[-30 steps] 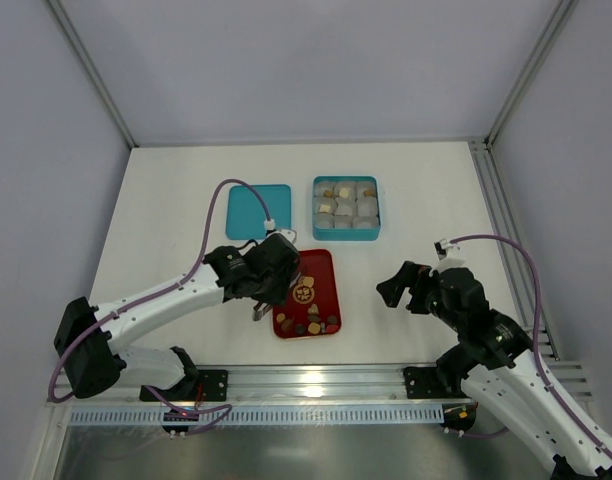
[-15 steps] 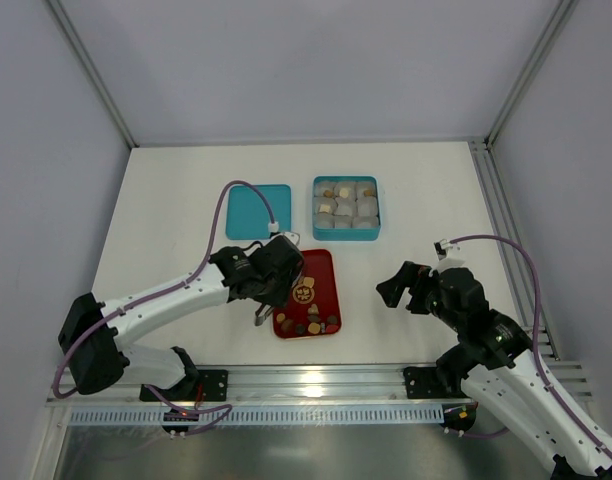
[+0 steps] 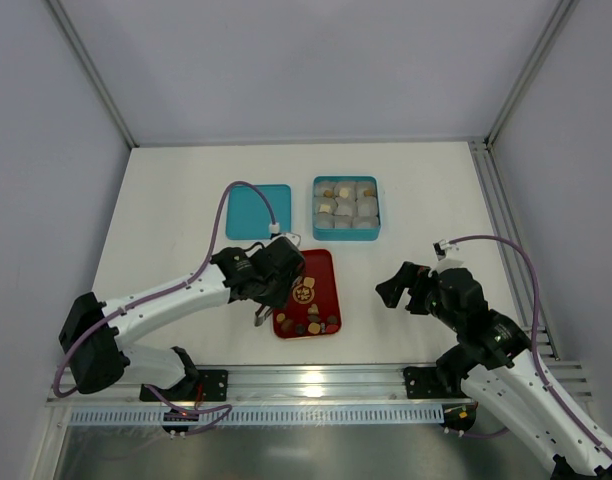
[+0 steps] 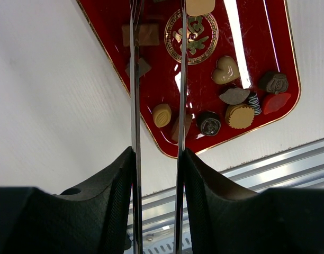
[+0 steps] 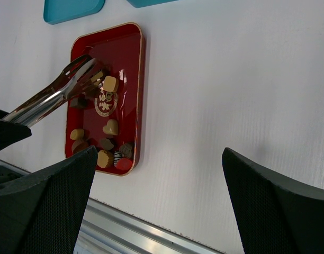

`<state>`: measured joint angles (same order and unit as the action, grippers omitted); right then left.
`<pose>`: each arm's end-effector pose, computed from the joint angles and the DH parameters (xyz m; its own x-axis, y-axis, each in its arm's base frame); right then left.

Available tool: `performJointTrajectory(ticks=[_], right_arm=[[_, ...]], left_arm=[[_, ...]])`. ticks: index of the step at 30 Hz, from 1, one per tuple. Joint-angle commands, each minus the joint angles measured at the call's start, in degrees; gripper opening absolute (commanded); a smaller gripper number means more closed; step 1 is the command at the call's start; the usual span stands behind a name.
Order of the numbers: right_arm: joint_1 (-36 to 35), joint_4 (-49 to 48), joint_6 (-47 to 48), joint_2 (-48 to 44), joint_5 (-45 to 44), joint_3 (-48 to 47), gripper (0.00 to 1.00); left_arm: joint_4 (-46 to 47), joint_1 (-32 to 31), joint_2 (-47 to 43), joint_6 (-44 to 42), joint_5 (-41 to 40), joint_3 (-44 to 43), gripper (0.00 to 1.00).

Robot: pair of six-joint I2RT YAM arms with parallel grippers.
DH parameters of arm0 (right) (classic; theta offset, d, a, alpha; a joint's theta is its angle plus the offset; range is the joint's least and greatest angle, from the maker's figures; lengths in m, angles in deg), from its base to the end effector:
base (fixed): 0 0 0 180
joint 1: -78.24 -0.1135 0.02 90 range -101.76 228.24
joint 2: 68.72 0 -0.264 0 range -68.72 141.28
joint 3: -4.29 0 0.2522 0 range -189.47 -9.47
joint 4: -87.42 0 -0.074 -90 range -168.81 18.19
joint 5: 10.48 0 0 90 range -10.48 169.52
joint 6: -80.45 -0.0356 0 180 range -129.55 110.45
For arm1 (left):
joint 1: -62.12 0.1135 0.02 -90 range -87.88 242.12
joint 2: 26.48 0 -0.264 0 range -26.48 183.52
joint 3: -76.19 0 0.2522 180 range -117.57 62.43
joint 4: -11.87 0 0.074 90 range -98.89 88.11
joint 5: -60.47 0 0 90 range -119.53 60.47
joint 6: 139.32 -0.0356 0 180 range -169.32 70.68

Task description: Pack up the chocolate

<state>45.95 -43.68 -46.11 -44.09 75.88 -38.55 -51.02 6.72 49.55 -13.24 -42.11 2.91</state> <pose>0.0974 0.0589 0.2464 -0.6366 0.3009 -0.7100 -0.1341 0.8635 0.4862 0.1501 -0.2039 0.2585 -0.8611 0.2361 -0.4502 0.3034 0.9493 -0.0826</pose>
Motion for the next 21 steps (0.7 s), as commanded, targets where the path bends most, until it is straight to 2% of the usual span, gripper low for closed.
performJointTrajectory(ticks=[1, 11, 21], right_arm=[[-0.2, -1.9, -0.5, -0.4, -0.1, 0.2, 1.00], [-0.2, -1.8, -0.6, -0.6, -0.1, 0.2, 1.00], [-0.2, -0.9, -0.4, -1.0, -0.6, -0.5, 1.00]], left_arm=[[0.5, -0.2, 0.5, 0.7, -0.9, -1.6, 0.40], [-0.2, -0.2, 0.3, 0.4, -1.0, -2.9, 0.31], [-2.8, -0.2, -1.0, -0.1, -2.9, -9.6, 0.27]])
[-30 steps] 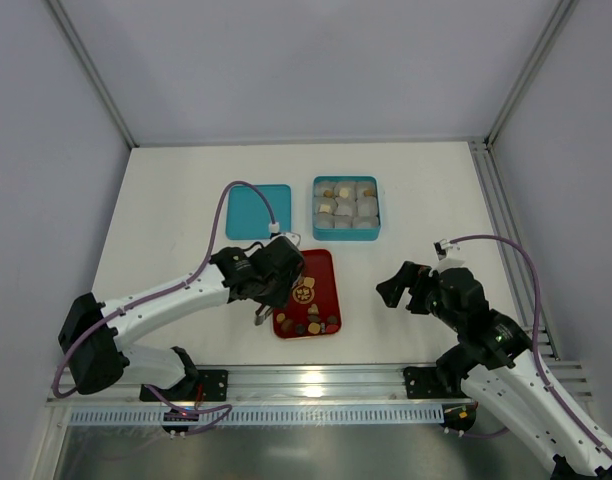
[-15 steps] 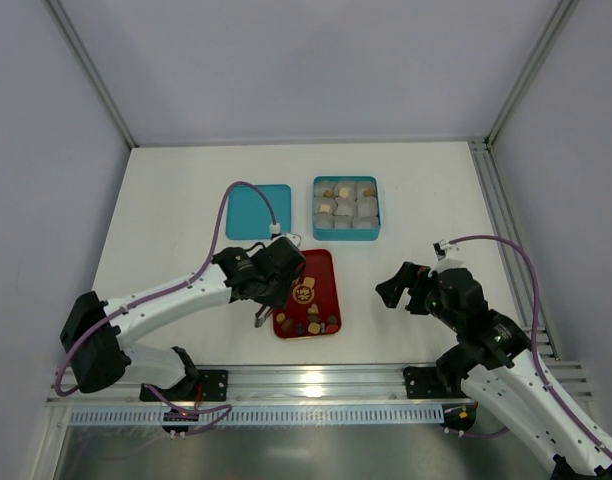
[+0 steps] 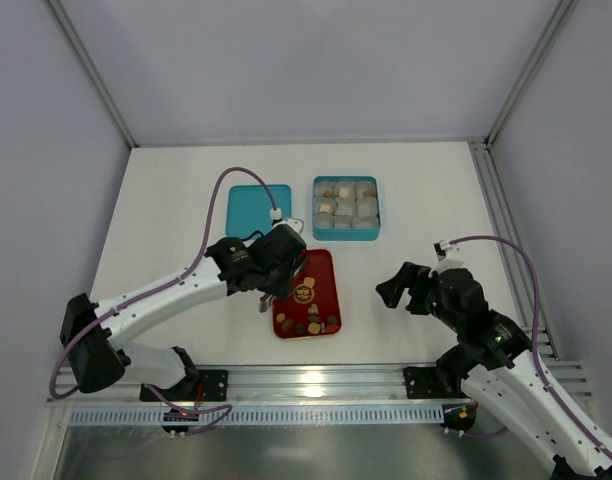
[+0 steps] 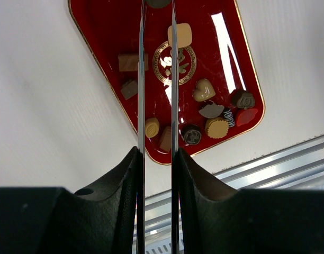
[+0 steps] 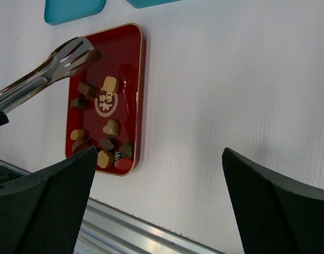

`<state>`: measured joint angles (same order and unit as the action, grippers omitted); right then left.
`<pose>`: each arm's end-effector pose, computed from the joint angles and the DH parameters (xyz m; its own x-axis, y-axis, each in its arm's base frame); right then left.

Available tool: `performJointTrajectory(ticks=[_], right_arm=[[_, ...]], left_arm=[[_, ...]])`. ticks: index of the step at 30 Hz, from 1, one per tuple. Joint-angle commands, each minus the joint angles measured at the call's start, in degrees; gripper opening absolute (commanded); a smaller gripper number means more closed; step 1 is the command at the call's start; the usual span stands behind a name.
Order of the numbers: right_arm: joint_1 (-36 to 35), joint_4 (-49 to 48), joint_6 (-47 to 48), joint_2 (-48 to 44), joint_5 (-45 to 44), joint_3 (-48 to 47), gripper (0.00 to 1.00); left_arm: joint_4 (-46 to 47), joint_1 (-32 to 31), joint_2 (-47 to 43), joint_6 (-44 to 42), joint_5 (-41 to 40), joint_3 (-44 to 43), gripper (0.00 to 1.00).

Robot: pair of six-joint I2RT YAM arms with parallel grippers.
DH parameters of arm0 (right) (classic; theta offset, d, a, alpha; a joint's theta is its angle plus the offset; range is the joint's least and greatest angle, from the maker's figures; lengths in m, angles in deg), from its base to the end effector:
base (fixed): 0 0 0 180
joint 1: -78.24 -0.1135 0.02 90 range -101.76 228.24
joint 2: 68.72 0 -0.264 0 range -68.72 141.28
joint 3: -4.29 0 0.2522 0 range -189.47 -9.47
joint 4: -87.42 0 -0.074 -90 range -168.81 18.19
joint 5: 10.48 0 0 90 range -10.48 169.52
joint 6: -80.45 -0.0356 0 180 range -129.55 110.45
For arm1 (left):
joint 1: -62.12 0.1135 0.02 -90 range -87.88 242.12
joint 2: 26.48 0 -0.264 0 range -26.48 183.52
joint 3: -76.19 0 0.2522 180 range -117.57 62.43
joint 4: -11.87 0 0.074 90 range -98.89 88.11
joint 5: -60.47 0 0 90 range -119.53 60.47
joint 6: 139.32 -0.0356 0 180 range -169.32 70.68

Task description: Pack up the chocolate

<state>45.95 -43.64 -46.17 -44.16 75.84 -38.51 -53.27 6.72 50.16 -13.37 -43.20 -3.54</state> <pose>0.0972 0.0587 0.2463 -0.6366 0.3019 -0.7097 -0.1330 0.8634 0.4866 0.1555 -0.2107 0.2880 -0.8387 0.2112 -0.5020 0.3021 0.9474 -0.1062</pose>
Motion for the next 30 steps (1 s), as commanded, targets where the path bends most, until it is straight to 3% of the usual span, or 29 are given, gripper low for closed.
performJointTrajectory(ticks=[1, 21, 30], right_arm=[[-0.2, -0.8, -0.3, -1.0, -0.5, -0.6, 1.00], [-0.2, -1.6, -0.3, -0.2, -0.2, -0.8, 1.00], [-0.2, -0.7, 0.0, -0.1, -0.8, -1.9, 1.00]], left_arm=[[-0.6, -0.2, -1.7, 0.0, -2.0, -3.5, 0.27], [-0.7, -0.2, -0.2, -0.7, -3.6, -8.8, 0.26], [1.9, 0.6, 6.8, -3.9, -4.5, -17.0, 0.27]])
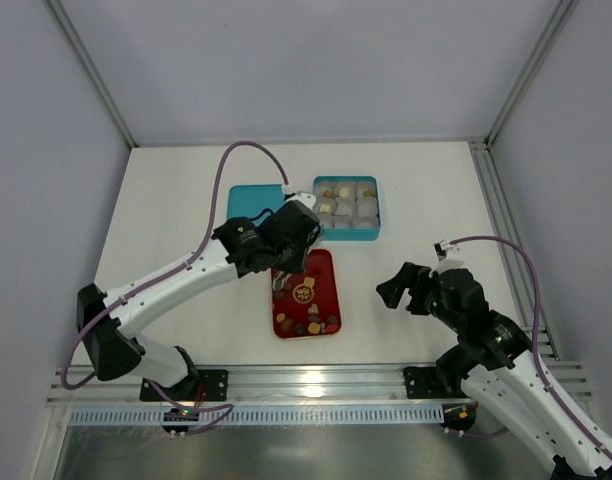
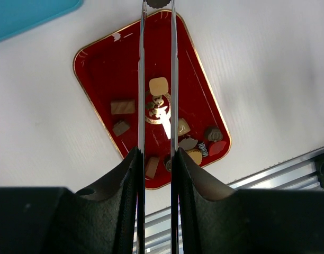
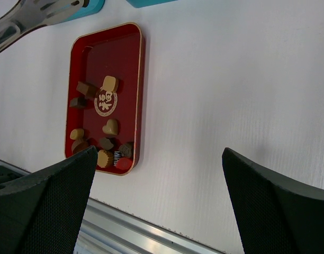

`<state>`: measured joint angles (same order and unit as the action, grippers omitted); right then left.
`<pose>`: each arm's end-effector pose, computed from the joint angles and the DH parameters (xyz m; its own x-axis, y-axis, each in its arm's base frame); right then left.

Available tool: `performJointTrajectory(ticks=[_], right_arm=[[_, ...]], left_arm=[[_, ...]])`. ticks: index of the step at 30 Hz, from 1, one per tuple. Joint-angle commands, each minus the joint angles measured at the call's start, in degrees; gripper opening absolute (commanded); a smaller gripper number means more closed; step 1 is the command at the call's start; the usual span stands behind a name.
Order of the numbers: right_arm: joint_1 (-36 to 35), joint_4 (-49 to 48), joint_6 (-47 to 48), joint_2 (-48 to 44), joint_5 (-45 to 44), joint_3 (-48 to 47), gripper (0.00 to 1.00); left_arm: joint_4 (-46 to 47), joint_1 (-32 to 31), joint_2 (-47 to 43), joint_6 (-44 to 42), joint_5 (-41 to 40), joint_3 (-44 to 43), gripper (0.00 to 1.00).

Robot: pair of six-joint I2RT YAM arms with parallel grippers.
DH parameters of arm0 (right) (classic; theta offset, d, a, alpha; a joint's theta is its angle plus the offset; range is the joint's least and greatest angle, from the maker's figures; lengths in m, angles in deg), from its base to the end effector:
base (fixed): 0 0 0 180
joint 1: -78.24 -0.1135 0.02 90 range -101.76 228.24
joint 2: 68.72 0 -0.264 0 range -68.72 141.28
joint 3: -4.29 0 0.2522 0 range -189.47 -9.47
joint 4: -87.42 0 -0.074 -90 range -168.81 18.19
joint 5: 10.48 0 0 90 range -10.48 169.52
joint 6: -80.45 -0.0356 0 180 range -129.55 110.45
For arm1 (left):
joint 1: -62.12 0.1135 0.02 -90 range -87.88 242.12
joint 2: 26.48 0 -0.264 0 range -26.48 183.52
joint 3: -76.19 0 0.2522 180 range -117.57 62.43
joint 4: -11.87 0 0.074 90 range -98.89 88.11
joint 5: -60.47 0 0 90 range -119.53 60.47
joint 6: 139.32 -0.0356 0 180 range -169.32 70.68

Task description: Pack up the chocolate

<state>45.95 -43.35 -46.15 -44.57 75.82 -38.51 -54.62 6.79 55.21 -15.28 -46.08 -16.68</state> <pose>0.0962 0.0581 0.2464 -0.6351 0.3025 -0.7107 -0.1339 0.8631 0.4869 0.1738 -0.2334 0.3347 -0.7773 0.1805 -0.6027 0.3150 0.9409 -0.1245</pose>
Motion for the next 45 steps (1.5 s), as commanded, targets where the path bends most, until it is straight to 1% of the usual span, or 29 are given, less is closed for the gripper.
performJointTrajectory(ticks=[1, 5, 8, 9, 12, 15, 21, 30, 32, 37, 40, 45], right_arm=[[-0.2, -0.7, -0.1, 0.2, -1.0, -2.1, 1.00], [-0.2, 0.3, -0.1, -0.4, -1.3, -3.2, 1.00], [-0.2, 1.5, 0.0, -0.8, -1.7, -4.1, 1.00], [-0.2, 2.1, 0.0, -1.0, -1.7, -4.4, 1.00], [-0.1, 3.3, 0.0, -1.6, -1.8, -5.4, 1.00], [-0.2, 4.3, 0.1, -2.0, -2.0, -5.9, 1.00], [-0.2, 5.5, 0.2, -2.8, -2.2, -6.6, 1.00], [-0.2, 5.6, 0.3, -2.9, -1.9, -6.5, 1.00], [-0.2, 5.5, 0.3, -2.9, -1.8, -6.5, 1.00], [-0.2, 5.4, 0.3, -2.9, -1.7, -6.5, 1.00], [-0.2, 5.6, 0.1, -3.0, -1.7, -6.5, 1.00], [-0.2, 5.6, 0.0, -3.2, -1.8, -6.4, 1.00]], left_arm=[[3.7, 1.0, 2.7, -2.3, -1.5, -5.6, 0.27], [5.5, 2.3, 9.9, -4.9, -1.5, -10.6, 0.27], [7.2, 3.8, 13.7, -6.0, -1.4, -14.5, 0.27], [7.6, 4.1, 16.5, -6.7, -1.4, -15.6, 0.27], [9.3, 5.3, 21.3, -7.9, -1.5, -20.8, 0.27], [9.3, 6.0, 26.0, -8.9, -1.1, -24.8, 0.27], [9.8, 6.4, 32.0, -9.7, -0.1, -29.4, 0.27], [9.9, 6.5, 34.7, -9.7, -0.6, -30.8, 0.32], [9.9, 6.5, 34.8, -9.8, -0.6, -30.7, 0.36], [10.1, 6.5, 34.6, -10.2, -0.3, -31.2, 0.41], [10.1, 6.5, 34.1, -10.8, -0.1, -31.7, 0.45], [10.0, 6.5, 30.2, -10.8, 1.8, -31.2, 0.45]])
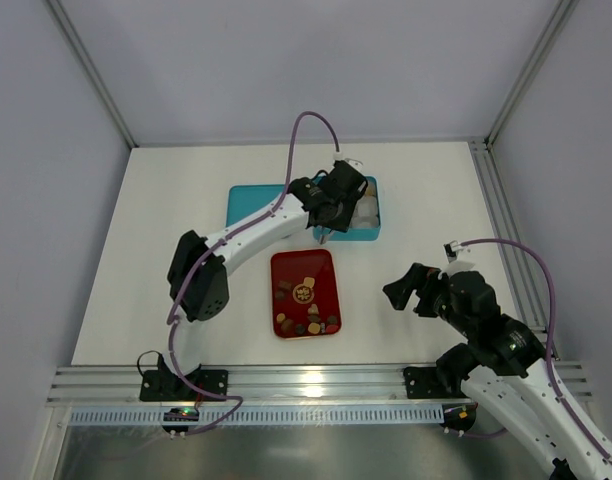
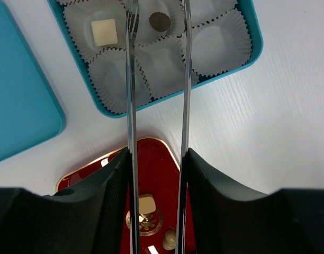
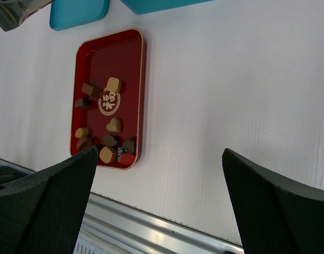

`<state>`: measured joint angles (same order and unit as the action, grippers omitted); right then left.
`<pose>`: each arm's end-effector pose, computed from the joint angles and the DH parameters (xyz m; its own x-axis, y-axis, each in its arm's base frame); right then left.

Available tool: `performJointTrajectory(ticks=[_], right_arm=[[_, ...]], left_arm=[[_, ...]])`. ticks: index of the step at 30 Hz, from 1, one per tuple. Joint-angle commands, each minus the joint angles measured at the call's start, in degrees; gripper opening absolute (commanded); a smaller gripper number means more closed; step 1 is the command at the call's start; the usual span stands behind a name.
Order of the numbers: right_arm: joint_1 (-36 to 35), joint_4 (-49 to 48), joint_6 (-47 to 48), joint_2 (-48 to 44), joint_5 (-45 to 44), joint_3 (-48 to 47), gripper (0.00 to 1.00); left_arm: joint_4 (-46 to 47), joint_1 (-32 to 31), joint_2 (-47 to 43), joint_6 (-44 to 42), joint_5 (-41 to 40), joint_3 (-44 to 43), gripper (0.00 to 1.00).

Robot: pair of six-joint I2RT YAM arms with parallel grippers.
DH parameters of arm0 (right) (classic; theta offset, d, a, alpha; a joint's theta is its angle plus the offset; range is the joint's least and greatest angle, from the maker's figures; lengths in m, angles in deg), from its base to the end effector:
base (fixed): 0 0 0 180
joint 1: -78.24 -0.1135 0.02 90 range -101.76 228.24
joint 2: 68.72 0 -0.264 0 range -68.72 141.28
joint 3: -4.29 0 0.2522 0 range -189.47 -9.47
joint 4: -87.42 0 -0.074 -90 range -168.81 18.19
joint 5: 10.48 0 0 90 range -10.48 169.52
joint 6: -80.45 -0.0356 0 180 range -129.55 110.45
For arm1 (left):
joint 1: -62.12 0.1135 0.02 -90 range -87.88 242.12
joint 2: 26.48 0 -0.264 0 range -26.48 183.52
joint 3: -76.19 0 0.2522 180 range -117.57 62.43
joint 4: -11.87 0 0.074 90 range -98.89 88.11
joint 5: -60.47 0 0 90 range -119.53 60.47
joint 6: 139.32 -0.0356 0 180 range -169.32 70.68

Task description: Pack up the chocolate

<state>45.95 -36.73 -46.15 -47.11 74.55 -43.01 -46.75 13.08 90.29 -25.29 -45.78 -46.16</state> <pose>0.0832 0.0489 0.2651 -0.6205 0.3105 -0.7201 -0.1232 0.8683 0.4806 0.3058 -0.3370 0.2873 -0.7287 0.2431 -0.6402 0.3481 0.9366 -0.0406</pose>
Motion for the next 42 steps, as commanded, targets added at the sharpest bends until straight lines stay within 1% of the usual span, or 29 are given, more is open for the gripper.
performJointTrajectory(ticks=[1, 5, 6, 9, 10, 12, 13, 15, 16, 20, 21, 23, 27, 30, 36, 42], right_arm=[[-0.2, -1.3, 0.0, -0.7, -0.5, -1.8, 1.00], [-0.2, -2.4, -0.1, -0.2, -0.1, -0.9, 1.00], [-0.2, -2.9, -0.1, -0.2, -0.1, -0.7, 1.00], [-0.3, -3.9, -0.2, 0.2, 0.1, -0.1, 1.00], [-0.2, -4.3, -0.3, 0.3, 0.1, 0.1, 1.00], [-0.2, -4.8, -0.2, 0.6, 0.5, 0.4, 1.00], [-0.2, -5.3, -0.3, 0.8, 0.5, 0.4, 1.00], [-0.2, -5.8, -0.3, 1.3, 0.8, 0.8, 1.00], [-0.2, -6.0, -0.3, 1.5, 0.9, 0.8, 1.00], [-0.2, -7.1, -0.5, 1.8, 1.3, 2.1, 1.00], [-0.2, -7.7, -0.6, 1.9, 1.4, 2.3, 0.99], [-0.3, -8.2, -0.7, 2.0, 1.7, 2.9, 1.00], [-0.2, -9.8, -1.0, 2.8, 2.2, 4.0, 1.00], [-0.2, -10.4, -1.2, 3.3, 2.5, 4.5, 1.00], [-0.2, -10.5, -1.3, 3.4, 2.7, 5.2, 1.00], [-0.2, -10.3, -1.5, 2.7, 2.7, 6.0, 1.00]], left_arm=[[2.1, 0.2, -5.8, -0.7, 1.8, -0.7, 0.45], [2.0, 0.2, -11.8, -0.3, 3.2, 3.1, 0.44], [1.7, 0.1, -14.5, 0.0, 3.4, 4.2, 0.44], [0.6, 0.1, -19.4, 0.3, 3.8, 9.1, 0.44], [0.1, 0.1, -22.8, 0.8, 4.3, 11.6, 0.45], [-1.9, 0.1, -26.0, 1.3, 4.9, 14.2, 0.45], [-2.7, -0.1, -28.9, 1.5, 5.1, 16.6, 0.45], [-5.7, -0.4, -32.0, 2.0, 5.4, 20.2, 0.45], [-6.7, -0.6, -35.0, 2.1, 5.4, 21.3, 0.45], [-12.9, -1.2, -41.4, 1.3, 4.9, 26.1, 0.45], [-15.8, -1.3, -42.5, 1.1, 5.4, 26.9, 0.45], [-17.6, -1.8, -45.4, 0.5, 5.9, 29.2, 0.45], [-19.6, -2.5, -48.5, -0.1, 8.1, 34.2, 0.45], [-20.4, -3.5, -49.4, 0.3, 8.4, 36.3, 0.45], [-21.1, -4.5, -49.6, 0.8, 8.5, 39.0, 0.45], [-23.6, -5.9, -49.6, 0.8, 7.4, 40.0, 0.46]])
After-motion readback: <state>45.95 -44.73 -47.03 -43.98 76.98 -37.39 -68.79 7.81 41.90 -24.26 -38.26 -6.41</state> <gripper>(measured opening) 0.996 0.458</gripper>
